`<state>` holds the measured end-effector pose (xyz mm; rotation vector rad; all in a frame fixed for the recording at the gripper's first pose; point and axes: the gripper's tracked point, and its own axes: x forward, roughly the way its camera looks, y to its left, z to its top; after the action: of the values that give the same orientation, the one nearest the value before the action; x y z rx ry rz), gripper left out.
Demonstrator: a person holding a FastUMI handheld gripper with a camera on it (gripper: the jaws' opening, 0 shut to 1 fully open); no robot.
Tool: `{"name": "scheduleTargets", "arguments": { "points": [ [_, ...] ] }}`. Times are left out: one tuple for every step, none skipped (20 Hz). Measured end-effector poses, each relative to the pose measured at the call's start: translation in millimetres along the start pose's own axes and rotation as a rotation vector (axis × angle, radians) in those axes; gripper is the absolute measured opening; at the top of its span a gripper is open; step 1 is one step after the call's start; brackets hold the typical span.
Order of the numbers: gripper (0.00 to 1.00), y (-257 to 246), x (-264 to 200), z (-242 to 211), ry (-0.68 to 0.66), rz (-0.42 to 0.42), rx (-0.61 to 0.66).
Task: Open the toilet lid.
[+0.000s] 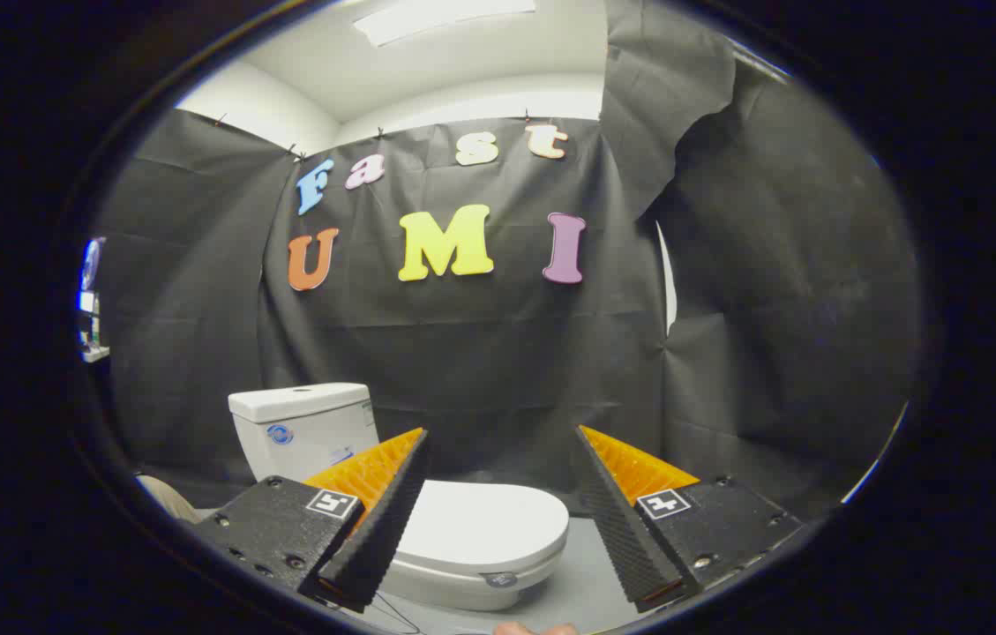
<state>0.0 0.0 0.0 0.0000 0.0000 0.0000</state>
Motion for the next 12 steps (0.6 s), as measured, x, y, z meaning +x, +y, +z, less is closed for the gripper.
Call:
{"name": "scheduleTargets", "arguments": {
  "points": [
    [1.0,1.8,-0.1,-1.1,0.004,0.004,0.011],
    [1.0,4.2,-0.8,-0.2,0.005,0.008,0.021],
    [0.99,3.7,-0.2,-0.9,0.007,0.004,0.027],
    [0.99,2.1,0.3,-0.4,0.006,-0.005,0.033],
    [0.99,1.5,0.6,-1.1,0.008,-0.01,0.038],
    [0.99,2.1,1.5,-2.4,0.016,-0.013,0.04],
    [1.0,2.4,2.2,-4.9,0.021,-0.015,0.038],
    [0.99,3.2,2.5,-4.4,0.023,-0.018,0.036],
    [0.99,4.4,2.5,-5.2,0.025,-0.017,0.029],
    [0.99,6.0,2.6,-5.2,0.025,-0.017,0.019],
    [1.0,6.6,2.0,-4.2,0.021,-0.019,0.013],
    [1.0,7.1,1.9,-2.4,0.017,-0.025,0.013]
  ]
}}
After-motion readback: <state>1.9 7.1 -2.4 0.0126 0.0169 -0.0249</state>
